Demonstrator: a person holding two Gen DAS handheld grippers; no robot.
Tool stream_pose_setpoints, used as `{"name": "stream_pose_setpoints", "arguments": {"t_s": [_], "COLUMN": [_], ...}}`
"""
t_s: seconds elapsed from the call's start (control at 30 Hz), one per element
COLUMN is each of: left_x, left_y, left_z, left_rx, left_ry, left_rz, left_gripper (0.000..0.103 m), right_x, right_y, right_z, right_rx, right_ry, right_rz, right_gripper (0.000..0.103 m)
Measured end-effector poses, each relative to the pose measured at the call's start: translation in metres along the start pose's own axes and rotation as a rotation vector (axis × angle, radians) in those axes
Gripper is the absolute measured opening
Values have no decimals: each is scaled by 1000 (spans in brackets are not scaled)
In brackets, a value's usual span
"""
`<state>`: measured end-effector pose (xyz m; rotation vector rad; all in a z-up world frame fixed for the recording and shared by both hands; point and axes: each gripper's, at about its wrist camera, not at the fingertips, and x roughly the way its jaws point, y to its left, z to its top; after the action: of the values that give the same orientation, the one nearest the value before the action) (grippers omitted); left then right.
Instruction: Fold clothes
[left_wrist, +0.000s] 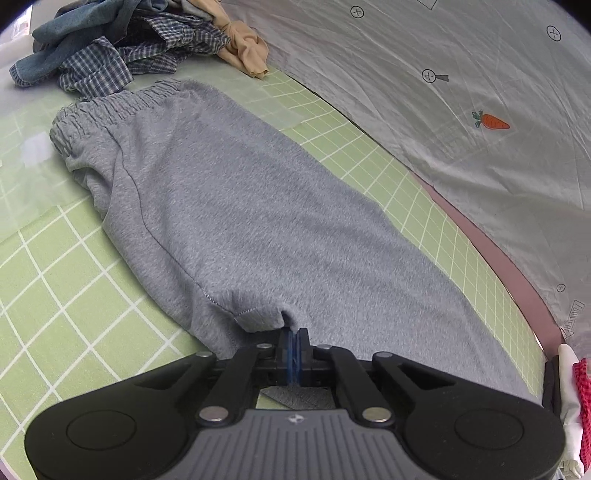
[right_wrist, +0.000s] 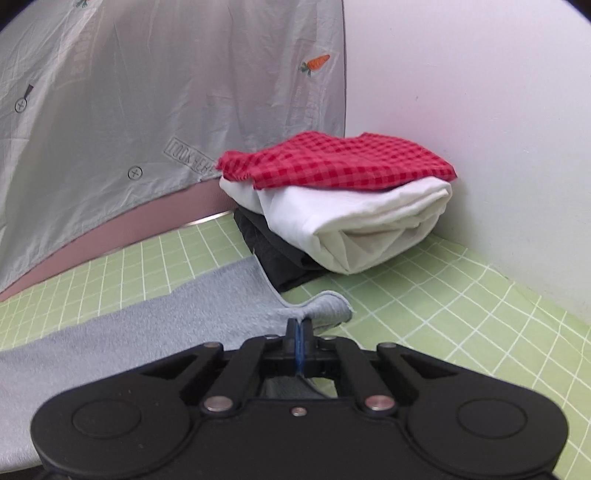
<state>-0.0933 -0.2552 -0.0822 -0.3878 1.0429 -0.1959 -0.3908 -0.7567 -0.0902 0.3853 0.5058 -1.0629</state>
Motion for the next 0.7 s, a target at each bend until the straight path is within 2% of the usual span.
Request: {"name": "stream_pose_setpoints", "arguments": {"t_s": [0.2,0.23,0.27,0.3,0.33,0.37,0.4,0.47,0.53,0.63,0.7], "left_x": [22,23,21,19,16,12,8,2,-4,-10,-12], "left_y": [15,17,18,20,22,25,29,39,55,81,96], "left_z": [-21,-24,-25,-25,-25,-24,-22,-16,-8,8,20], "left_rx": [21,27,36,46,49,47,39,12,-32,-99,-129], "left_ry": [76,76,74,72,65,56,44,18,-10,-45,-55], "left_rz": [52,55,55,51,48,45,44,43,43,51,63], "left_gripper": [4,8,8,11,21,27,35,39,45,53,53], "right_x": [28,29,28,25,21,16,12,4,-3,-14,-21], "right_y": [-2,-1,0,1,4,7,10,23,38,72,96], "right_z": [-38,-39,-39,-38,-36,-35,-34,-34,-36,-44,-51], "right_rx": [-41,-42,-40,-43,-45,-45,-45,-52,-58,-80,-89], "right_ry": [158,164,165,162,150,136,121,117,117,126,130], "right_rz": [-60,-77,-95,-116,-126,-134,-141,-110,-74,-10,28], "right_gripper": [2,11,33,46,68,76,78,93,102,103,103]}}
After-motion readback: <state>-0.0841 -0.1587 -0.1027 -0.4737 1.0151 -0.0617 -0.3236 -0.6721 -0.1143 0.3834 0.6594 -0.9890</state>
